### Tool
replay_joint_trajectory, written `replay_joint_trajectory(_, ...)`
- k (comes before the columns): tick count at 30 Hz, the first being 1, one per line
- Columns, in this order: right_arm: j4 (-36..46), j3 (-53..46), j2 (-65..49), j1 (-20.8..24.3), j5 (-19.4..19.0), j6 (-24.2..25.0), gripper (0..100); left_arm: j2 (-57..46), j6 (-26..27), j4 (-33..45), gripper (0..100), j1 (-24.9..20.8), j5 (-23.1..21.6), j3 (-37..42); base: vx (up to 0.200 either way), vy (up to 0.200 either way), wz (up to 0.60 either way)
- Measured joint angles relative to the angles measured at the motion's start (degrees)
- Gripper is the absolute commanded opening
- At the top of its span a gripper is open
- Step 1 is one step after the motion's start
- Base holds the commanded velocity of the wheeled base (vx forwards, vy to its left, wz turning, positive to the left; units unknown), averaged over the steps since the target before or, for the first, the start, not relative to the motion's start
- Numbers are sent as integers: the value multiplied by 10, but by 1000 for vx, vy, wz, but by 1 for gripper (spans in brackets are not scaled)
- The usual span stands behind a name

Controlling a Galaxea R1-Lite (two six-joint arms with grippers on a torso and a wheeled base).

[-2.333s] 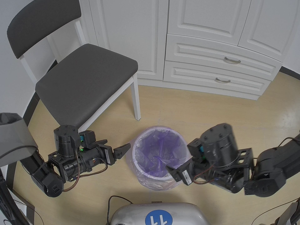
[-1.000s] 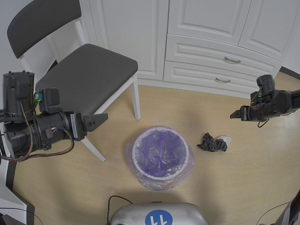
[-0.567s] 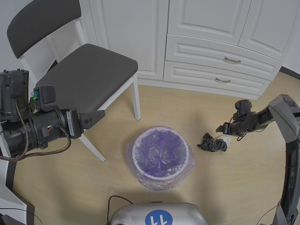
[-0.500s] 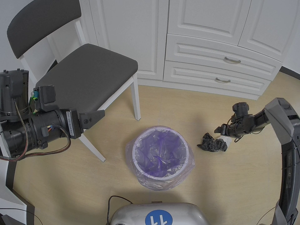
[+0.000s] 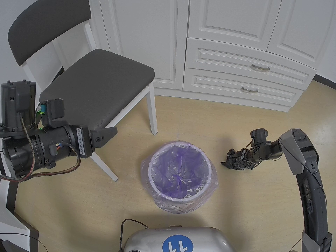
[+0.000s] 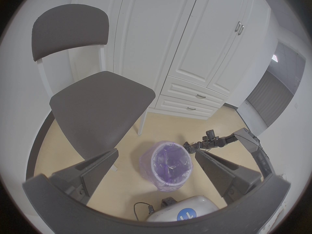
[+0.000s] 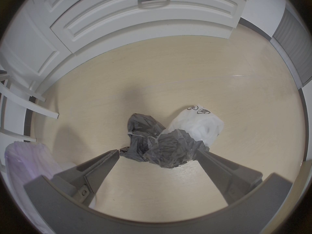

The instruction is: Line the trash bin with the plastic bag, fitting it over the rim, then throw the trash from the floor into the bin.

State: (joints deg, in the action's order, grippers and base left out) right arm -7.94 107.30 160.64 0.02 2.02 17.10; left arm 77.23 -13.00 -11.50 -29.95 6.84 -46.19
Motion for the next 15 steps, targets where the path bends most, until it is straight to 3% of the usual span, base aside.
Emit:
replay_joint_trajectory(6,1,13,21,-18,24,-2,100,8,0,0,100,0,7,6,0,0,0)
replay_joint_trajectory(15,42,44,44,-25,28,-9,100,17,2,0,100,-3,8,9,0,0,0)
